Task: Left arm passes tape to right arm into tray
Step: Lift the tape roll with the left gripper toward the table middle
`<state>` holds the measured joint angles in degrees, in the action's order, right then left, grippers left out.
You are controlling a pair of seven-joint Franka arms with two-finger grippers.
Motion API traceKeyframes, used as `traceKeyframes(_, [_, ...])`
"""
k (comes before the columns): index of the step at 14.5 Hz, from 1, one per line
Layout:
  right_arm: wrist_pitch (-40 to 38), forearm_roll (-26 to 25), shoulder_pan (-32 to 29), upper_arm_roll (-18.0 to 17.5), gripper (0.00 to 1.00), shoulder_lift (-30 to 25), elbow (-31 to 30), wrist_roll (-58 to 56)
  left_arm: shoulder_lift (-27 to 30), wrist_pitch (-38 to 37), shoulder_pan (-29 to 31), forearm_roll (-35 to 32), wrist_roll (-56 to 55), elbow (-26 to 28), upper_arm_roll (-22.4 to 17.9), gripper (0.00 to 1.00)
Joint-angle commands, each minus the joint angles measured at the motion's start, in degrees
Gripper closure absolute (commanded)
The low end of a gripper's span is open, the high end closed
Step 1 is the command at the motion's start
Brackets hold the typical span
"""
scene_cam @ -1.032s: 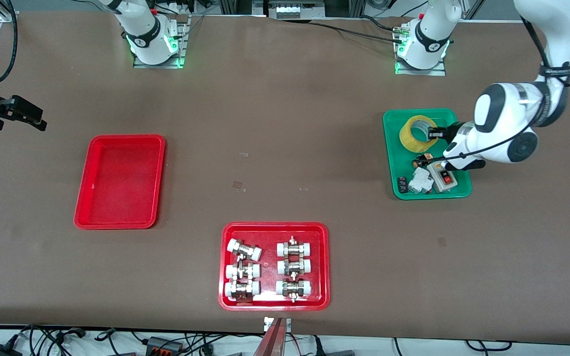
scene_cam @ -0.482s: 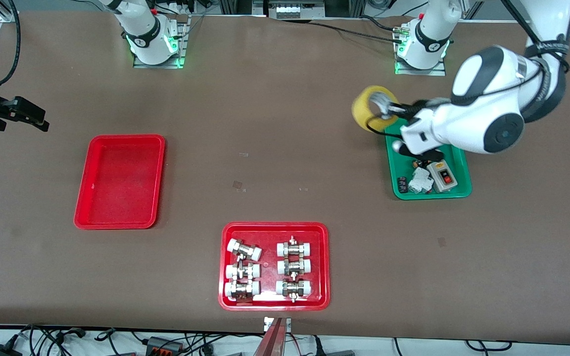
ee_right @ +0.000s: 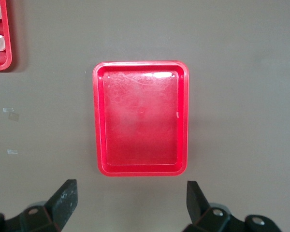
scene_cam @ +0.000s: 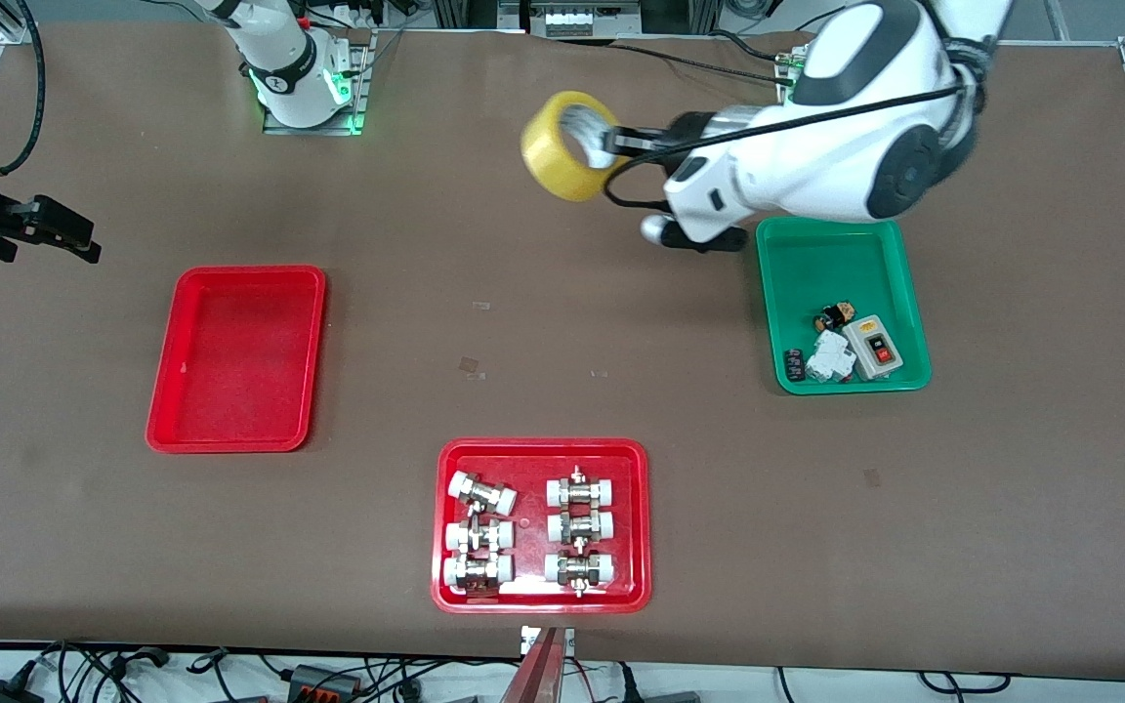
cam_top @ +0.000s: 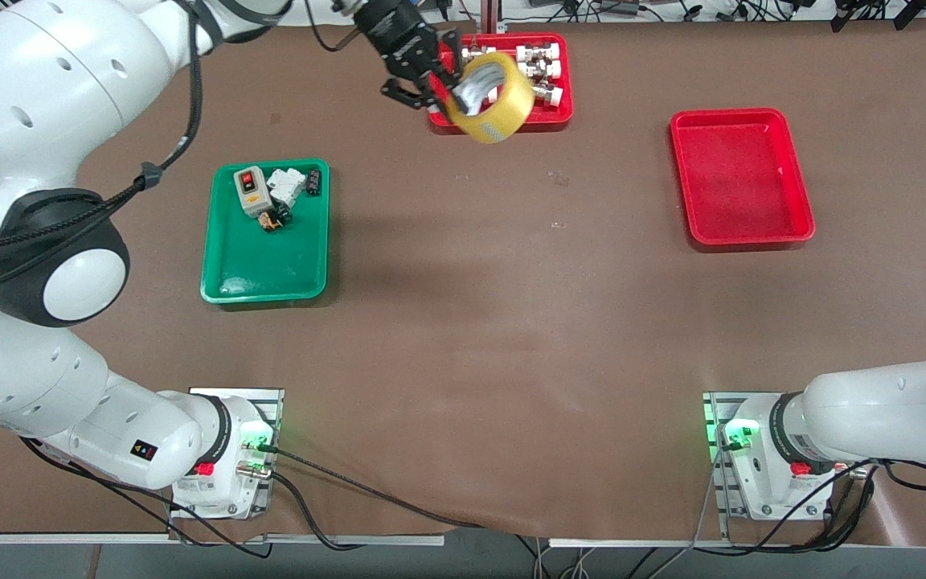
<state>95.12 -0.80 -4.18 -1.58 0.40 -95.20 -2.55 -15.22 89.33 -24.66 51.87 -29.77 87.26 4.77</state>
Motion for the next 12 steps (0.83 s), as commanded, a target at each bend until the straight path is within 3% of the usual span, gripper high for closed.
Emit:
traceKeyframes(1, [-0.11,0.01,0.31,0.09,0.00,-0.23,0.45,-0.35,-5.95,1.89,-0.13,7.35,-0.46,-5.94,-0.55,1.00])
traceKeyframes(5, [-0.37,0.01,0.31,0.09,0.00,-0.23,0.45,-0.35,-8.42,6.81,-1.36,8.52,-1.17,-8.95,-0.55,1.00])
traceKeyframes(12, [-0.99,1.58,2.76,-0.79,0.00,2.76,0.45,-0.53,-7.72,6.47,-0.57,8.34,-1.08,-8.95,-0.55,1.00])
